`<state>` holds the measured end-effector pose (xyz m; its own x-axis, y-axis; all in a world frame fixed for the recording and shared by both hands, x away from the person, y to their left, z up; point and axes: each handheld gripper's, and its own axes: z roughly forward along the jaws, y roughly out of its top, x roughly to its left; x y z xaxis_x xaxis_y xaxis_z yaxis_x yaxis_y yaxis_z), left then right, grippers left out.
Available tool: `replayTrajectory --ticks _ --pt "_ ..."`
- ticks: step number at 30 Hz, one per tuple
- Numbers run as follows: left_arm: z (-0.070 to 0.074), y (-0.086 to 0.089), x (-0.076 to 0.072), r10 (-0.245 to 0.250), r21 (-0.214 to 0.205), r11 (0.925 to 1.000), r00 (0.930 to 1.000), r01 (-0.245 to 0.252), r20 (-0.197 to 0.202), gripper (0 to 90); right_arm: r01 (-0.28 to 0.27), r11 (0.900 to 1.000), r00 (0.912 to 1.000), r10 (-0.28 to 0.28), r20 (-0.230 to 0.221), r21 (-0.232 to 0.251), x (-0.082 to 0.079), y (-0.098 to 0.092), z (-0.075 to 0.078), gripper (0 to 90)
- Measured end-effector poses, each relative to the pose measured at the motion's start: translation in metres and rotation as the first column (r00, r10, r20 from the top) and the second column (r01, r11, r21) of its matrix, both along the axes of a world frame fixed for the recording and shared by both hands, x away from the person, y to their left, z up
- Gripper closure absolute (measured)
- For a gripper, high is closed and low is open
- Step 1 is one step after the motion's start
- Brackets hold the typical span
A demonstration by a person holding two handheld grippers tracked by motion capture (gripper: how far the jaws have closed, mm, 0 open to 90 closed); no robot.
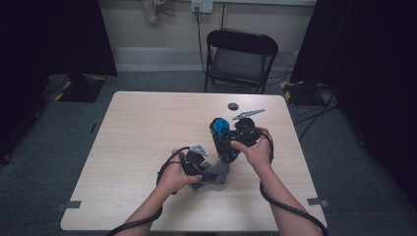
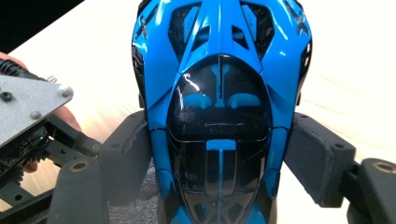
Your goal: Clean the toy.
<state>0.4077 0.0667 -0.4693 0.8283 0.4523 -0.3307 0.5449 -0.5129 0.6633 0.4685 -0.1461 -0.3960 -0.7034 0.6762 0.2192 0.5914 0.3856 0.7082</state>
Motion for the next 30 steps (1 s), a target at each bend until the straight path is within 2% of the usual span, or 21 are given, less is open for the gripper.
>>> replayTrajectory --ticks 3,8,12,16,23,30 --pt "0.004 0.007 0.000 0.007 0.017 0.9998 0.9998 -0.007 0.019 69.5 -0.001 1.0000 1.0000 0.001 0.003 0.001 0.000 -0.004 0.000 27.4" --pt "0.012 0.029 0.005 0.070 0.010 0.9975 0.9967 -0.070 0.041 69.4 0.015 0.9999 0.9999 -0.015 0.001 0.008 0.000 -0.013 0.000 27.4" --pt "0.017 0.051 0.009 0.141 0.004 0.9899 0.9881 -0.142 0.061 69.4 0.033 0.9994 0.9995 -0.033 0.000 -0.005 0.000 -0.023 -0.001 27.4" --pt "0.021 0.070 0.011 0.185 0.009 0.9824 0.9796 -0.187 0.078 69.3 0.046 0.9989 0.9989 -0.046 -0.008 -0.013 -0.001 -0.033 -0.006 27.4" --pt "0.020 0.095 0.015 0.246 0.016 0.9686 0.9664 -0.248 0.074 69.4 0.077 0.9963 0.9967 -0.078 -0.020 -0.038 -0.001 -0.049 -0.014 27.4" --pt "0.018 0.112 0.018 0.285 0.034 0.9569 0.9552 -0.288 0.079 69.4 0.098 0.9940 0.9946 -0.099 -0.030 -0.048 -0.001 -0.063 -0.020 27.4"
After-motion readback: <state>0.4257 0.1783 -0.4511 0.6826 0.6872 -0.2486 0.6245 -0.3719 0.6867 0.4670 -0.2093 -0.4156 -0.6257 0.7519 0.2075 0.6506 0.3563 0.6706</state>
